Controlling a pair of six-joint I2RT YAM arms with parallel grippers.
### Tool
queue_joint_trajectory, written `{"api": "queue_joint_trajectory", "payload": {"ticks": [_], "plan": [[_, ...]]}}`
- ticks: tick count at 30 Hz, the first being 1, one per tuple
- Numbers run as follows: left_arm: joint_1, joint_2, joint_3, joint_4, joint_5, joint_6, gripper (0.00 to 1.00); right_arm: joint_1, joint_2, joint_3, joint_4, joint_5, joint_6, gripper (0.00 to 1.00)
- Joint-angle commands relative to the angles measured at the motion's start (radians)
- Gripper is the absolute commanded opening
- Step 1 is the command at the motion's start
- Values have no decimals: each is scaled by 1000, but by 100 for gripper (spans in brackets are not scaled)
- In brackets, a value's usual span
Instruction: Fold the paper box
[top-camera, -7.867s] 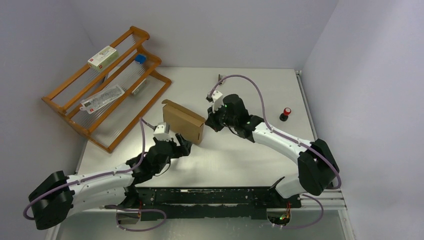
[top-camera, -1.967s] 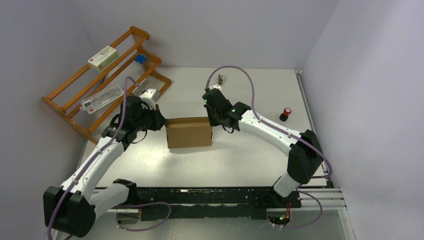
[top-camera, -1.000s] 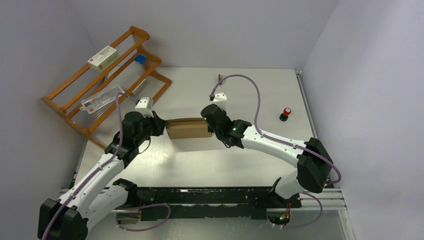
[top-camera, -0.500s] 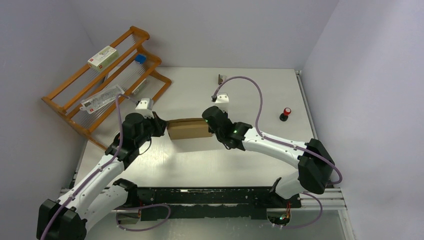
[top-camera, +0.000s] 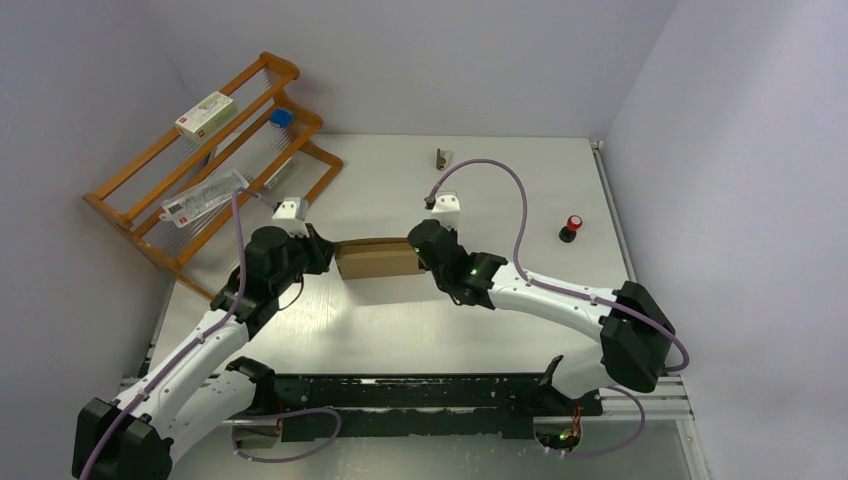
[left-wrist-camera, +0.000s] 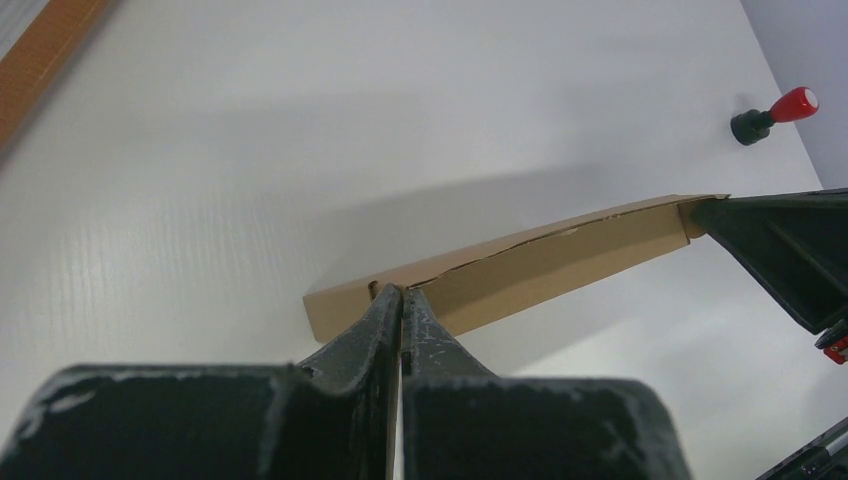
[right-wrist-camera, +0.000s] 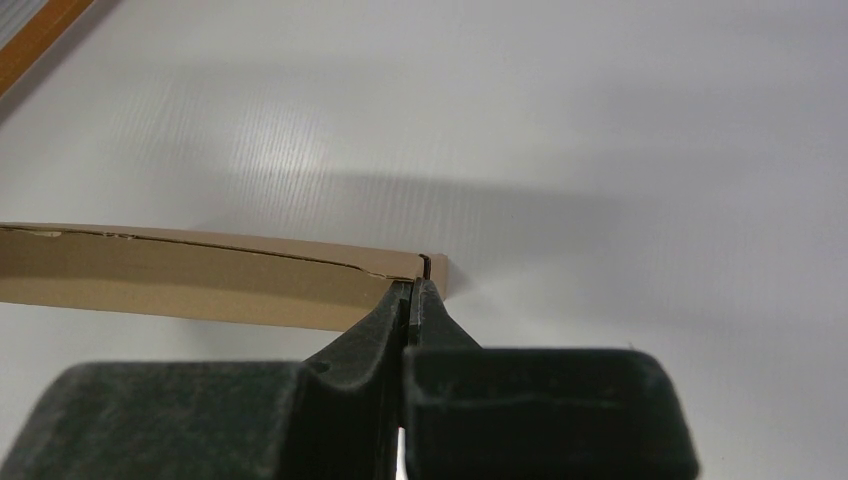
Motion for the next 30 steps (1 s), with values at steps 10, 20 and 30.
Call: {"api": "queue_joint_trajectory", "payload": {"ticks": [10, 20, 30], "plan": [[-41, -8, -5, 53, 55, -27, 5, 46, -1, -48, 94, -41, 12, 0], [-52, 6, 6, 19, 1, 41, 5, 56, -3, -63, 106, -36, 7, 0], [-60, 39, 32, 12, -8, 92, 5, 56, 7, -64, 100, -34, 13, 0]]}}
